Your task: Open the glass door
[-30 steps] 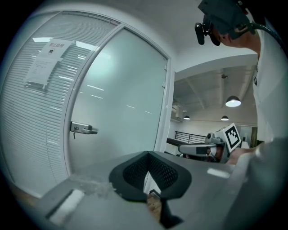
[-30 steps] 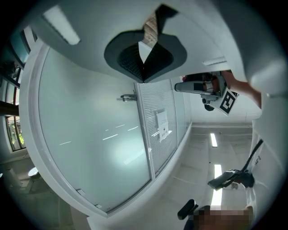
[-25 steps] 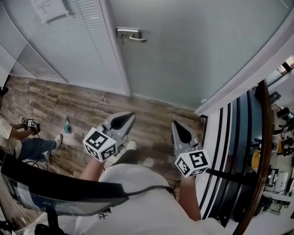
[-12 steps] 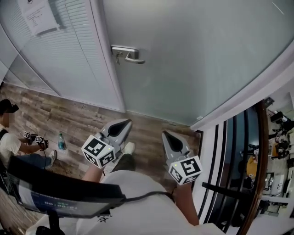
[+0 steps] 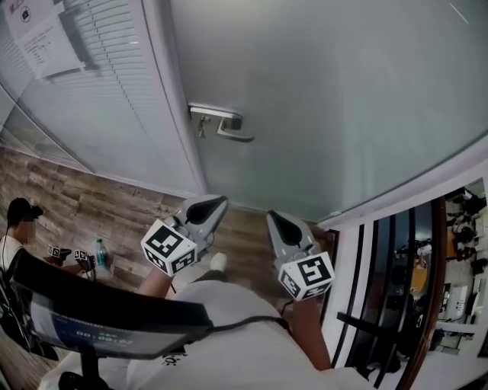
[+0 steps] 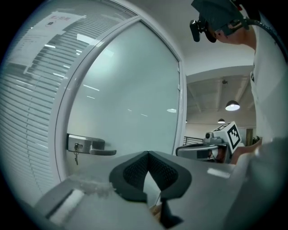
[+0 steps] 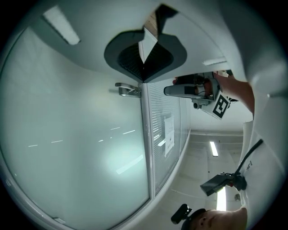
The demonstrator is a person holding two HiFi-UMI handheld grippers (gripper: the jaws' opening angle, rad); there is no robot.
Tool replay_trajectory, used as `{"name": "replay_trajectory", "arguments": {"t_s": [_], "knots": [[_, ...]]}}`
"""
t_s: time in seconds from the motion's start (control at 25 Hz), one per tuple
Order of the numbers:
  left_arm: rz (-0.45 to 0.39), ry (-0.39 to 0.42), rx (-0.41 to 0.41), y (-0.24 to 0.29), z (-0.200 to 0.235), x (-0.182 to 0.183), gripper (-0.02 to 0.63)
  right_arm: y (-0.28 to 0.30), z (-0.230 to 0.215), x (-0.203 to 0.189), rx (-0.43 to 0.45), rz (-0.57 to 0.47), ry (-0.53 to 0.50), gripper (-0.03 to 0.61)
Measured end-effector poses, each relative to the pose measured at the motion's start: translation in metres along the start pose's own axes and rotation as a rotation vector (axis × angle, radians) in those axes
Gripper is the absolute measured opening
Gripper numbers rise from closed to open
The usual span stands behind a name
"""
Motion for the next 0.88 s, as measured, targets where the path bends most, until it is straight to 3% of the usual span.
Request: {"name": "replay_trajectory", "arguments": {"t_s": [0.24, 0.52, 0.88], "knots": [[-0.003, -0.020, -0.025, 0.001, 0.060, -0.011, 0.002, 0.054, -0.003, -0.015, -0.047, 0.040, -0.015, 0.006], [0.024, -0.040, -0.056, 0.002, 0.108, 0.003, 0.000, 0.100, -0.009, 0.008, -0.067, 0.062, -0.032, 0.006], [0.000, -0.038, 0.009, 0.007, 0.142, 0.008, 0.002, 0.145, -0.025, 0.009, -0.034, 0.082, -0.059, 0.006]]}}
Point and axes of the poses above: the fingertips, and each gripper's own axes: y forward along the fingers, z to its left, x out of its top, the point moved 7 cm from there along -y, backward along the fingers, and after that the axes turned 14 degrees about -x, right-handed, at the moved point
